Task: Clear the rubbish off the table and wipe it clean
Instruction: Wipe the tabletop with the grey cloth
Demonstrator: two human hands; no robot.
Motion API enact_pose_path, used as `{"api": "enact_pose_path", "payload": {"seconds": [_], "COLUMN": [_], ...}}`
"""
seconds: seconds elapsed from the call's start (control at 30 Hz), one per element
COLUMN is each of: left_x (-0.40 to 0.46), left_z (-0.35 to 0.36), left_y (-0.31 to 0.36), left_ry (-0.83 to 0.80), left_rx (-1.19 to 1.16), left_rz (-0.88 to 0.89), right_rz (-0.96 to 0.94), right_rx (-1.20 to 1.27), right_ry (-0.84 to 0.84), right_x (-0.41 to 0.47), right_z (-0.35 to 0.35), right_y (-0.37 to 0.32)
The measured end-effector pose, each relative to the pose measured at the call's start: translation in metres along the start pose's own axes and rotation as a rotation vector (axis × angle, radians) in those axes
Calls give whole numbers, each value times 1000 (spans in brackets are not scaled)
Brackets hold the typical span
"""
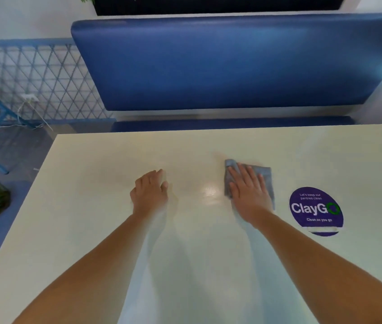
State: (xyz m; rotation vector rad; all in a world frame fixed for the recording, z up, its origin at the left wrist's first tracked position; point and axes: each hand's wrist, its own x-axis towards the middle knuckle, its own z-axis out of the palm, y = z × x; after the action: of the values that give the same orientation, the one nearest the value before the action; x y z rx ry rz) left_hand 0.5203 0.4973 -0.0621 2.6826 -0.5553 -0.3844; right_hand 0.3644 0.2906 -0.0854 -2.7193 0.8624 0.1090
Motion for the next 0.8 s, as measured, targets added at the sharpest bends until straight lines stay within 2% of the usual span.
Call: {"api": "enact_pose_path", "payload": {"seconds": [0.13, 0.23, 0.3, 0.43, 0.5, 0.6, 0.8], "left_x": [-41, -70, -89, -112, -119, -121, -117], "left_z": [9, 13, 16, 22, 24, 28, 27], "left_y": [-25, -43, -53, -51, -46, -46, -43], "left_ry": [107, 180, 212, 238, 193, 63, -118], "left_rx": [5, 56, 74, 47, 64, 131, 196], "left_rz": [-43, -70, -103, -79, -93, -150, -216], "right_rz": [152, 252, 171, -129, -264, -368, -72], "right_rx": [-9, 34, 9, 19, 14, -8, -12], "right_ry": [41, 38, -3, -101, -150, -137, 14], "right_x": [-23, -22, -24, -54, -71, -74, -92], "right_z": [-8, -2, 10, 37, 41, 37, 20], "right_y": [50, 23, -18, -102, -117, -91, 9]}}
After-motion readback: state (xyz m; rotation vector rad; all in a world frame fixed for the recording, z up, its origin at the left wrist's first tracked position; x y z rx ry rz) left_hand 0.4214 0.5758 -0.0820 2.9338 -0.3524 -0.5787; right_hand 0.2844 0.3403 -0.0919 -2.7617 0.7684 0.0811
